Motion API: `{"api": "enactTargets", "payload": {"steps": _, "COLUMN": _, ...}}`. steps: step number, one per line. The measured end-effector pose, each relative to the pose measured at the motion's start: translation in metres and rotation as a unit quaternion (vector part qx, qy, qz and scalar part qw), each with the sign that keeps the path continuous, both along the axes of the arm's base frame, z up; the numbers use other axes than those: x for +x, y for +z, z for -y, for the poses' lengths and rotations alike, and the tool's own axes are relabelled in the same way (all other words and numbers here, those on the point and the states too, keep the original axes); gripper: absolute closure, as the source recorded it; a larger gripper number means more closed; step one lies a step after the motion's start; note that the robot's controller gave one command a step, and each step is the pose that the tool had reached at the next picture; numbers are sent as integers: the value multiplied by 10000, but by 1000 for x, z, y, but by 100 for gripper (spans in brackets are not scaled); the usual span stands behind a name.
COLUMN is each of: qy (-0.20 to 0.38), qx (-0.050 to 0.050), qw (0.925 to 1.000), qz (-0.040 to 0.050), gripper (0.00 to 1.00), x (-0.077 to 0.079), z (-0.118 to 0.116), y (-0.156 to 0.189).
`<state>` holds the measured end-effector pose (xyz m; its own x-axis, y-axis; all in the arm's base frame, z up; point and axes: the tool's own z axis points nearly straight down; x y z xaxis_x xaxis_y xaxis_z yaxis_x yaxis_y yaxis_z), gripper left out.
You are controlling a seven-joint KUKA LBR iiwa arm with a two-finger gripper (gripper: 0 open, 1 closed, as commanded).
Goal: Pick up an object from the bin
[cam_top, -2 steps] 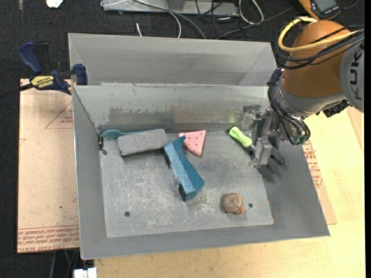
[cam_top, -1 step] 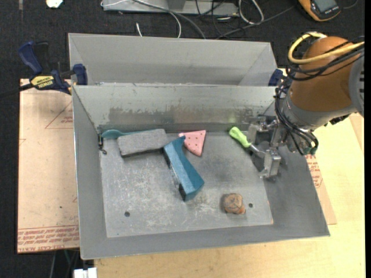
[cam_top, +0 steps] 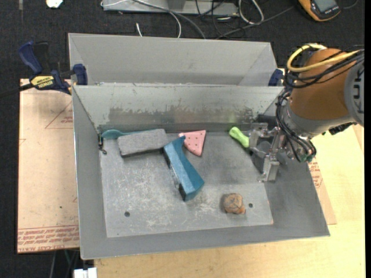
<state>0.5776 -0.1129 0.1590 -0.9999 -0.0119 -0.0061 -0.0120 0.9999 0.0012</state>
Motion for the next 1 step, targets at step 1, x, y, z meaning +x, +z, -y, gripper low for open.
{"api": "enactTargets", "payload": {"steps": 1, "qy": 650, "qx": -2, "qw": 9979, "qz": -23, "gripper": 0, "x": -51, "z": -13, "y": -20}}
